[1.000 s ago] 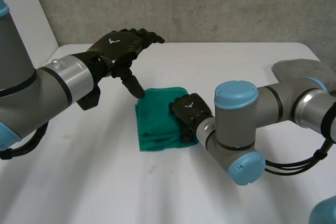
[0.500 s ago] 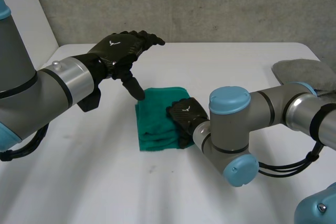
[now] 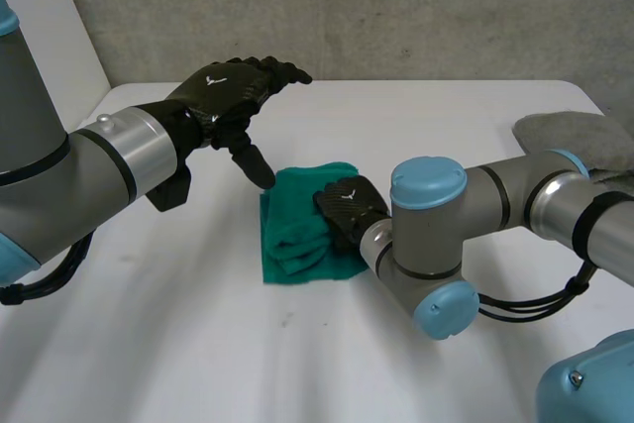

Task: Fold the laundry.

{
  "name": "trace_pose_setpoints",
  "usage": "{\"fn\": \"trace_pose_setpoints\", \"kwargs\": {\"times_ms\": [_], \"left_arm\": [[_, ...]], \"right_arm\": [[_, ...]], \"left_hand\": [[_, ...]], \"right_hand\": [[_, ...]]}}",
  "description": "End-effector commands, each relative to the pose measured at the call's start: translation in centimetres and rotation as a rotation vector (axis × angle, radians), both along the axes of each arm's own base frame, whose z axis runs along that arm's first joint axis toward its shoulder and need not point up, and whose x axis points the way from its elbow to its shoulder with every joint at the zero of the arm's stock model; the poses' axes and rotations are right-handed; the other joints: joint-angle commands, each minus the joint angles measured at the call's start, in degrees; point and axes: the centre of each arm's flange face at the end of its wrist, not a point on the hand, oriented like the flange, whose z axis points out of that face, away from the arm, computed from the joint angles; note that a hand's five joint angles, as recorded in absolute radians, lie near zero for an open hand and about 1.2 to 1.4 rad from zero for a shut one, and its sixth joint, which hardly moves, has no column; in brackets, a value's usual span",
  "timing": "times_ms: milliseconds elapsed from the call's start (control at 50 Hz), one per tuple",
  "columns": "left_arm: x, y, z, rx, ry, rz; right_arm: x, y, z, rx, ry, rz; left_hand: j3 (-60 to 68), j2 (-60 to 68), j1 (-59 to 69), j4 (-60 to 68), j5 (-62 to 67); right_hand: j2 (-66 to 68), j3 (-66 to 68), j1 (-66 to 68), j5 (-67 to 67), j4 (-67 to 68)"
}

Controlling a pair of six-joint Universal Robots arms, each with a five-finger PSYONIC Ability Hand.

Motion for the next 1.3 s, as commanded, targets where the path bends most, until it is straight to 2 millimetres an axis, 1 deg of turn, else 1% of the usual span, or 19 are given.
{"fn": "trace_pose_setpoints", "kwargs": {"times_ms": [20,120,220,320,340,540,600,680,720,760,800,900,920,1040,1060,1140,1260,1280,1300], "left_arm": [[0.0,0.0,-0.1,0.003,-0.001,0.0],[0.0,0.0,-0.2,0.006,-0.002,0.0],[0.0,0.0,-0.3,0.007,-0.003,0.003],[0.0,-0.1,-0.5,0.007,-0.003,0.003],[0.0,-0.1,-0.5,0.007,-0.003,0.003],[0.0,-0.3,-1.0,0.019,-0.006,0.006],[-0.1,-0.4,-1.3,0.026,-0.009,0.006],[-0.1,-0.5,-1.6,0.035,-0.013,0.009],[-0.1,-0.6,-1.8,0.04,-0.015,0.009],[-0.1,-0.6,-2.0,0.044,-0.017,0.011],[-0.1,-0.7,-2.1,0.047,-0.019,0.011],[-0.1,-0.7,-2.3,0.054,-0.022,0.011],[-0.1,-0.7,-2.5,0.058,-0.024,0.011],[-0.2,-0.9,-3.1,0.059,-0.026,0.011],[-0.2,-0.9,-3.2,0.06,-0.026,0.012],[-0.3,-1.1,-3.5,0.063,-0.028,0.014],[-0.3,-1.1,-3.8,0.068,-0.03,0.012],[-0.3,-1.1,-3.8,0.068,-0.03,0.014],[-0.3,-1.1,-3.8,0.068,-0.03,0.012]], "right_arm": [[-1.1,-1.5,0.5,-0.014,0.01,-0.029],[-4.8,-5.0,0.6,-0.041,0.068,-0.116],[-8.8,-8.1,1.7,-0.088,0.109,-0.204],[-11.5,-10.5,2.4,-0.103,0.096,-0.234],[-12.6,-11.6,2.7,-0.119,0.092,-0.247],[-15.3,-15.9,3.1,-0.319,0.184,-0.209],[-15.1,-17.1,4.8,-0.408,0.187,-0.181],[-15.6,-19.3,8.3,-0.533,0.14,-0.194],[-17.1,-21.2,10.1,-0.599,0.117,-0.245],[-18.2,-22.3,11.2,-0.63,0.105,-0.274],[-20.2,-23.8,12.0,-0.657,0.097,-0.318],[-24.8,-26.1,11.2,-0.638,0.119,-0.402],[-26.5,-26.6,10.4,-0.618,0.132,-0.43],[-30.4,-27.8,6.8,-0.551,0.162,-0.486],[-31.8,-28.0,5.6,-0.527,0.17,-0.507],[-34.1,-28.2,3.4,-0.477,0.187,-0.527],[-34.3,-27.9,1.6,-0.429,0.189,-0.5],[-34.3,-27.8,1.5,-0.419,0.189,-0.498],[-34.2,-27.5,1.3,-0.394,0.191,-0.494]], "left_hand": [[0.4,0.8,1.6,0.9,-0.5],[0.4,0.8,1.6,0.9,-0.5],[0.4,0.8,1.6,0.9,-0.5],[0.6,1.0,1.7,1.0,-0.3],[0.6,1.0,1.7,1.0,-0.3],[0.6,1.0,1.7,1.0,-0.3],[0.6,1.0,1.7,1.0,-0.3],[0.7,1.1,1.9,1.2,-0.1],[0.7,1.1,1.9,1.2,-0.1],[0.7,1.1,1.9,1.2,-0.1],[0.7,1.1,1.9,1.2,-0.1],[0.7,1.1,1.9,1.2,-0.1],[0.7,1.1,1.9,1.2,-0.1],[1.1,1.5,2.2,1.5,0.2],[1.1,1.5,2.3,1.5,0.2],[1.1,1.5,2.3,1.5,0.2],[1.2,1.6,2.4,1.7,0.4],[1.2,1.6,2.4,1.7,0.4],[1.2,1.6,2.4,1.7,0.4]], "right_hand": [[15.1,16.0,30.5,16.7,12.5],[15.1,16.0,30.5,16.7,12.5],[15.1,16.0,30.5,16.7,12.5],[15.1,16.0,30.5,16.7,12.5],[15.1,16.0,30.5,16.7,12.5],[15.1,16.0,30.5,16.7,12.5],[15.1,16.0,30.5,16.7,12.5],[15.1,16.0,30.5,16.7,12.5],[15.1,16.0,30.5,16.7,12.5],[15.1,16.0,30.5,16.7,12.5],[15.1,16.0,30.5,16.7,12.5],[15.1,16.0,30.5,16.7,12.5],[15.1,16.0,30.5,16.7,12.5],[15.1,16.0,30.5,16.7,12.5],[15.1,16.0,30.5,16.7,12.5],[15.1,16.0,30.5,16.7,12.5],[15.1,16.0,30.5,16.7,12.5],[5.8,6.7,21.3,7.5,3.2],[-22.2,-21.4,-6.8,-20.6,-24.8]]}}
